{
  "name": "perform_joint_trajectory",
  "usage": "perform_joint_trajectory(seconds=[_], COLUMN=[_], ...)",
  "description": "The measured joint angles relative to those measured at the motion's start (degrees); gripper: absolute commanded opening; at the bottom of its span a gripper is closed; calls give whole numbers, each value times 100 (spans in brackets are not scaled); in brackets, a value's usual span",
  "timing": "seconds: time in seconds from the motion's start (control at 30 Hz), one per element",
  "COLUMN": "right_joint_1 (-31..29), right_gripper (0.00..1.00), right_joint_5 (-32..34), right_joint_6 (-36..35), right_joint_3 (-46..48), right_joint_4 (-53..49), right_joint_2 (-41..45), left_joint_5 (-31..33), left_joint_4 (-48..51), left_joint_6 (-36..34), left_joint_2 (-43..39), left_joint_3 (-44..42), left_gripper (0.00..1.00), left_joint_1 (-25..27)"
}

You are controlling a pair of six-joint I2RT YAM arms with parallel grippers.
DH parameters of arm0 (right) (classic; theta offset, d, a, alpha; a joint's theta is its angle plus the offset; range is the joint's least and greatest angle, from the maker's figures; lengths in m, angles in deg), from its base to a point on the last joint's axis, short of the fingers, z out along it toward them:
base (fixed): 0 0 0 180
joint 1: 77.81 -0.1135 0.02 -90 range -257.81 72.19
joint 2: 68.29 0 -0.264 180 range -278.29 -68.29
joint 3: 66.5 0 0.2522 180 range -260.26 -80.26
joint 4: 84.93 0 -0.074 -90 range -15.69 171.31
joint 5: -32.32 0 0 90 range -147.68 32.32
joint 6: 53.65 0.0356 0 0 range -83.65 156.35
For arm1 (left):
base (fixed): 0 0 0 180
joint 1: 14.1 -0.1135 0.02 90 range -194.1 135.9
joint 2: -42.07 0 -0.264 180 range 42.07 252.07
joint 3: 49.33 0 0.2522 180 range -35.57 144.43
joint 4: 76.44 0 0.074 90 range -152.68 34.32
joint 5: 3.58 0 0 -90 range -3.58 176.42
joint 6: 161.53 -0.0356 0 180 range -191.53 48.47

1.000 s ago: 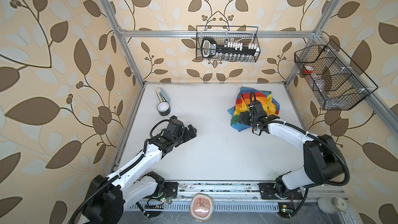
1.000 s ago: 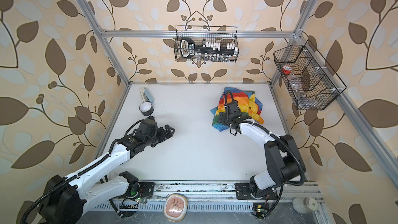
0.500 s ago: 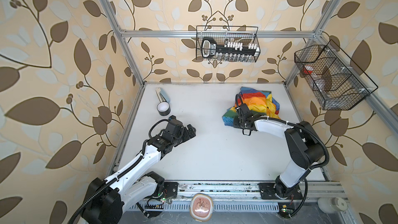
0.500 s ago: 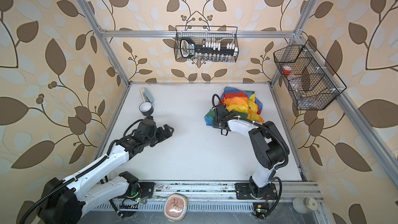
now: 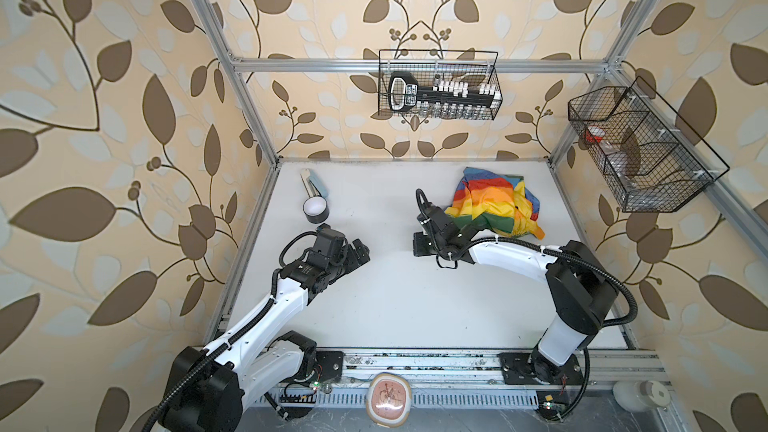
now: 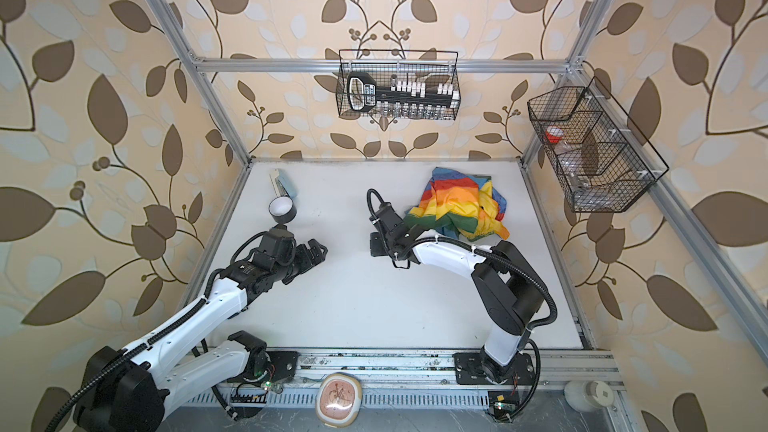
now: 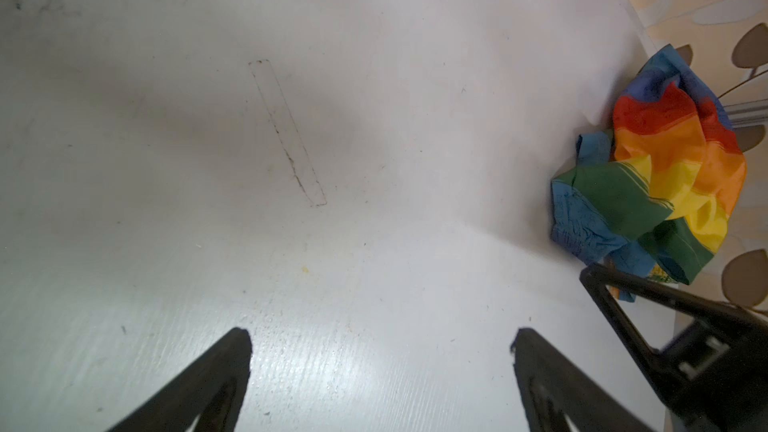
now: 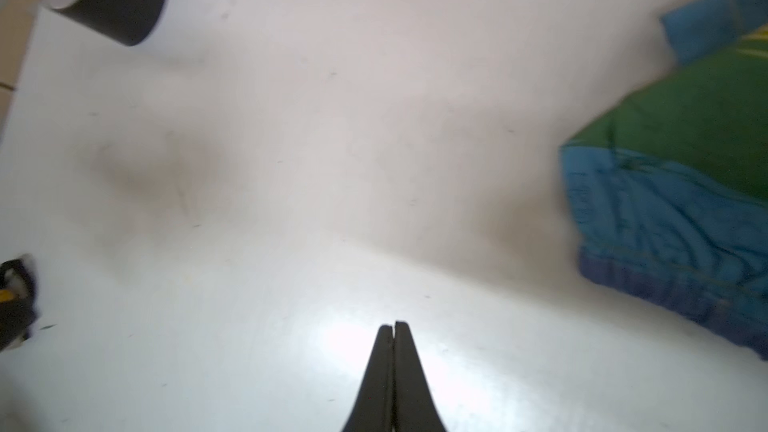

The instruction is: Zip up the jacket

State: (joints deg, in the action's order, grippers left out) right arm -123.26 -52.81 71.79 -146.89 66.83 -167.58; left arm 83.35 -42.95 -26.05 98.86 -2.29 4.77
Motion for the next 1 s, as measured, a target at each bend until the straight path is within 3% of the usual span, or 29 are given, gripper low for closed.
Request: perform_joint_trajectory(seconds=[0.17, 0.33, 0.47, 0.6, 0.63, 0.67, 0.73, 0.77, 0.87, 1.0], right_joint_1=[-466, -538, -391, 168, 310, 529, 940, 1126, 1742, 2312], right_gripper=[0, 0, 0, 2, 7, 22, 64, 77, 89, 91], right_joint_5=[-160, -192, -157, -144, -144, -164, -192, -190, -164, -184], right_joint_6=[15, -13, -57, -74, -76, -72, -68, -76, -122, -144], right_joint_3=[-319, -389, -278, 186, 315, 505, 855, 1005, 1327, 1370], right_joint_4=[-42, -273, -382, -400, -413, -398, -426, -463, -516, -402], right_joint_2=[109, 557, 1283, 2184, 2343, 2540, 2841, 2946, 3069, 2542], left_joint_5=[-170, -313, -444, -579, -614, -680, -776, -844, -964, -1047], left_joint_4=[111, 260, 308, 249, 229, 210, 149, 125, -4, -240], left_joint_6=[-55, -107, -175, -197, -199, -201, -203, -201, -188, -125], left_joint_2=[-68, -125, -96, 22, 61, 122, 267, 343, 527, 688], left_joint_3=[11, 98, 249, 382, 393, 404, 433, 448, 457, 457], left_gripper=[99, 99, 99, 99, 99, 99, 98, 98, 98, 97], left_joint_1=[-459, -730, -734, -734, -734, -734, -734, -732, -717, -568])
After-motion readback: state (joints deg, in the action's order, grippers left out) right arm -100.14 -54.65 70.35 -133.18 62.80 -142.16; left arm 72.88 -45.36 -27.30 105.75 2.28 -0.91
